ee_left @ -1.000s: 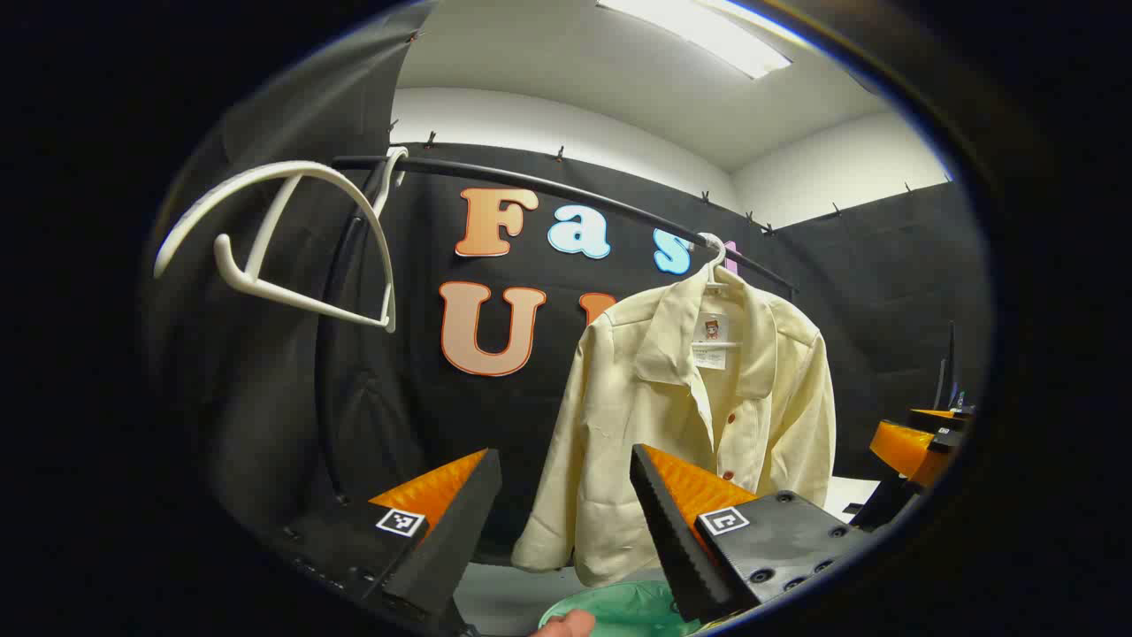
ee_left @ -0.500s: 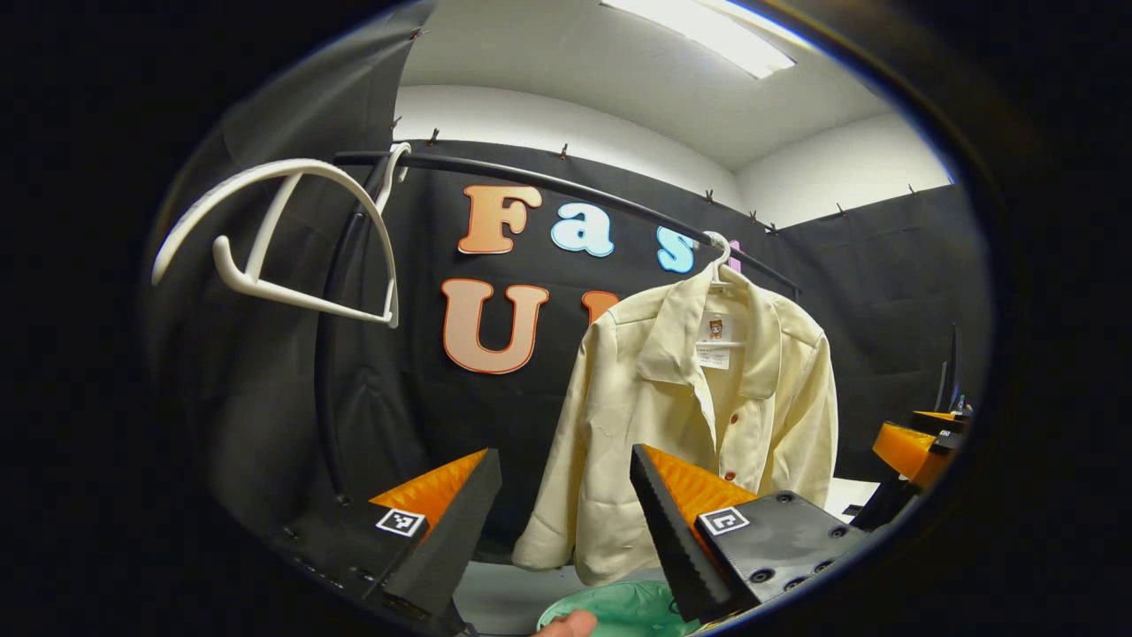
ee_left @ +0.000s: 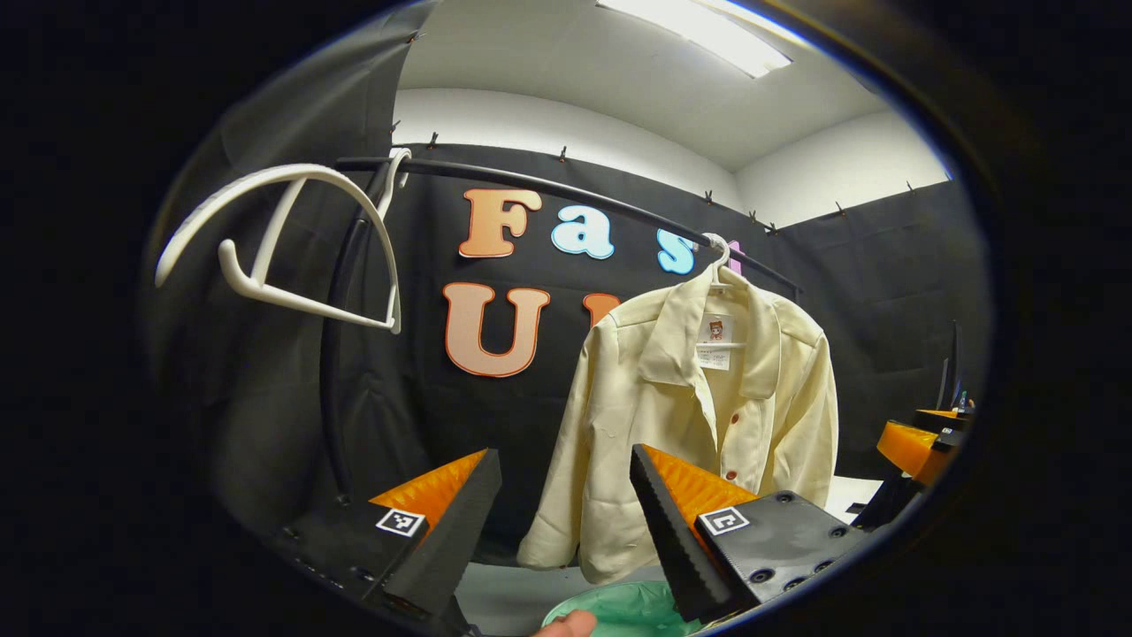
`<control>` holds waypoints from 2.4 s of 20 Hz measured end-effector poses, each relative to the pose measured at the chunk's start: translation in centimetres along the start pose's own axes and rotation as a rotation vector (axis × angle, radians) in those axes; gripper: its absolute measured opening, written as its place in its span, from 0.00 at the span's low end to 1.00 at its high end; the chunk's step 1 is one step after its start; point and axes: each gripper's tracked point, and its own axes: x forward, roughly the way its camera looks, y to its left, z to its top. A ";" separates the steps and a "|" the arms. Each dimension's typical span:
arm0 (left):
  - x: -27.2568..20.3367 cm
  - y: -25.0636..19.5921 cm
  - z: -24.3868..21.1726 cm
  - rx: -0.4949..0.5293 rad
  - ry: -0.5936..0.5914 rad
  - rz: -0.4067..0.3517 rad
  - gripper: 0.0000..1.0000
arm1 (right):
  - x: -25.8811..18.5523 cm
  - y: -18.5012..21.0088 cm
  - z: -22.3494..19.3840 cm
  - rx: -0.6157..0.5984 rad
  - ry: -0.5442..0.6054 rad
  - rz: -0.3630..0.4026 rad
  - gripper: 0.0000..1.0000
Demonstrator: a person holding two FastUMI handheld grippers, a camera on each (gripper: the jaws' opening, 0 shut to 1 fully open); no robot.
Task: Grasp the clothes on the hanger with both hands and then place them into the laundry hamper below.
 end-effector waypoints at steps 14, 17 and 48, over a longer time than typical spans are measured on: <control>-1.2 1.0 0.3 0.027 0.003 0.029 1.00 | 14.8 3.9 -3.3 -0.066 0.069 0.112 0.95; -0.7 0.8 0.3 0.036 0.000 0.017 0.96 | 19.9 4.5 -5.7 -0.071 0.135 0.101 0.95; 23.8 -15.6 -7.7 0.033 -0.019 -0.028 0.96 | 21.2 -2.7 -3.0 -0.125 0.132 0.136 0.02</control>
